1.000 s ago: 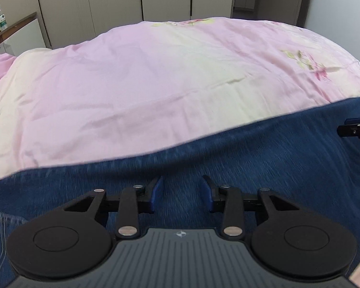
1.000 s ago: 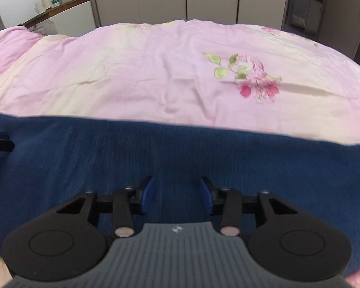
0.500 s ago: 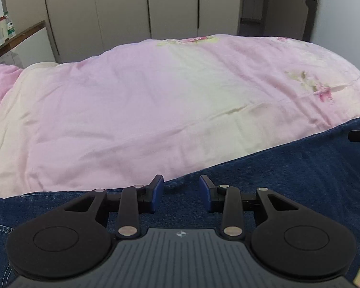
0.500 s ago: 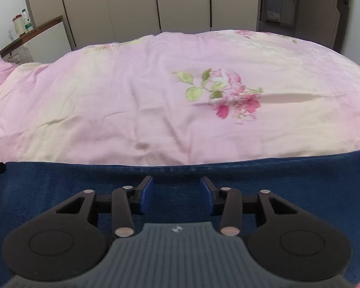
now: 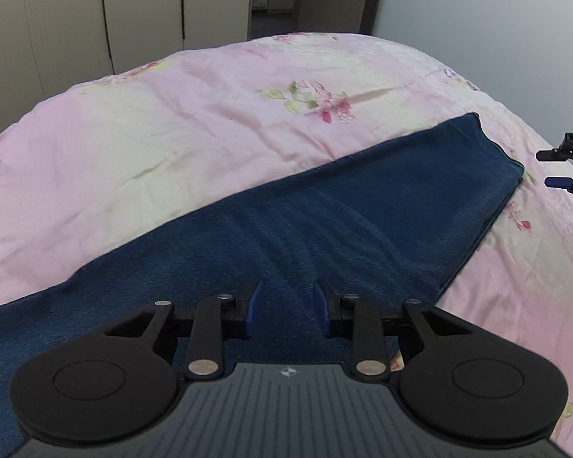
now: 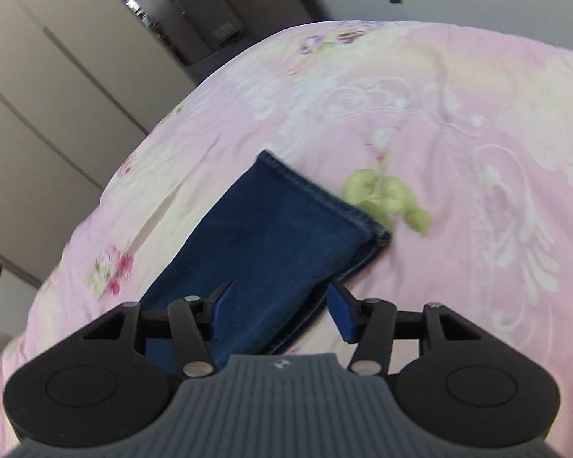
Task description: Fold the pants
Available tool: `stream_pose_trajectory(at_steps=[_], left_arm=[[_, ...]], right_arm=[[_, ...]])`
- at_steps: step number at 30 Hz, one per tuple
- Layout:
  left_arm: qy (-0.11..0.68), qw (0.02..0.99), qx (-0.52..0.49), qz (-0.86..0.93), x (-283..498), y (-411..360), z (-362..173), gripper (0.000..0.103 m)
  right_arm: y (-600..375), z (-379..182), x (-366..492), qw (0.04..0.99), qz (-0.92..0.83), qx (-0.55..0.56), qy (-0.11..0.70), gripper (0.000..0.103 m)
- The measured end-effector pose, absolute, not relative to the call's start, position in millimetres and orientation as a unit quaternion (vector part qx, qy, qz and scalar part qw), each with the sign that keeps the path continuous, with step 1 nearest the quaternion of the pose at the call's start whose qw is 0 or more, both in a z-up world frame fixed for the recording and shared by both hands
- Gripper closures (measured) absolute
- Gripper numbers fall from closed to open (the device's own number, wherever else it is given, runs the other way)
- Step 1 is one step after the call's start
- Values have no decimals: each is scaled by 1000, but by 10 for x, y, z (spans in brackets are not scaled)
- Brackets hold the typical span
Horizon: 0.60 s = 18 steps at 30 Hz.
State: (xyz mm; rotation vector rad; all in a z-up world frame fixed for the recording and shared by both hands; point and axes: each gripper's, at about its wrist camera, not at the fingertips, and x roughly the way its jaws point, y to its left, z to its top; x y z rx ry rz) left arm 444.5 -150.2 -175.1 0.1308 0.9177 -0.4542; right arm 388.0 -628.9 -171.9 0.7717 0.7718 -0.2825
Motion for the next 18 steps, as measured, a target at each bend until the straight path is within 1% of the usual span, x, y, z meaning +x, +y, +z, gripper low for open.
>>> stream_pose_trajectory(at_steps=[1, 4, 6, 8, 9, 10, 15, 16, 17, 18], left_arm=[[442, 867, 64, -220, 4444, -1550, -1781, 67], [459, 857, 71, -223, 4450, -1624, -1881, 70], [472, 848, 76, -227, 4463, -1662, -1952, 72], [481, 841, 86, -233, 4473, -1696, -2024, 75], [482, 839, 94, -235, 4459, -1716, -2055, 75], [483, 837, 100, -238, 4455, -1729, -2080, 75], [483, 832, 112, -250, 4462, -1757, -2156, 75], [483, 831, 114, -251, 4457, -1758, -2161, 75], [482, 831, 115, -252, 4451, -1759, -2163, 75], [481, 832, 116, -252, 4450, -1755, -2154, 75]], right_arm=[[-6409, -1769, 3848, 836, -142, 388, 362, 48], [-6617, -1967, 3856, 811, -159, 436, 356, 47], [-6657, -2106, 3936, 803, -164, 452, 351, 47], [-6700, -2249, 3989, 794, -168, 471, 346, 48], [-6721, -2334, 4027, 786, -167, 485, 345, 50], [-6740, -2413, 4050, 779, -167, 497, 344, 55], [-6780, -2686, 4142, 771, -165, 528, 315, 60], [-6791, -2711, 4158, 772, -165, 530, 311, 66], [-6801, -2728, 4177, 773, -167, 528, 310, 75], [-6808, -2734, 4195, 775, -164, 526, 310, 79]])
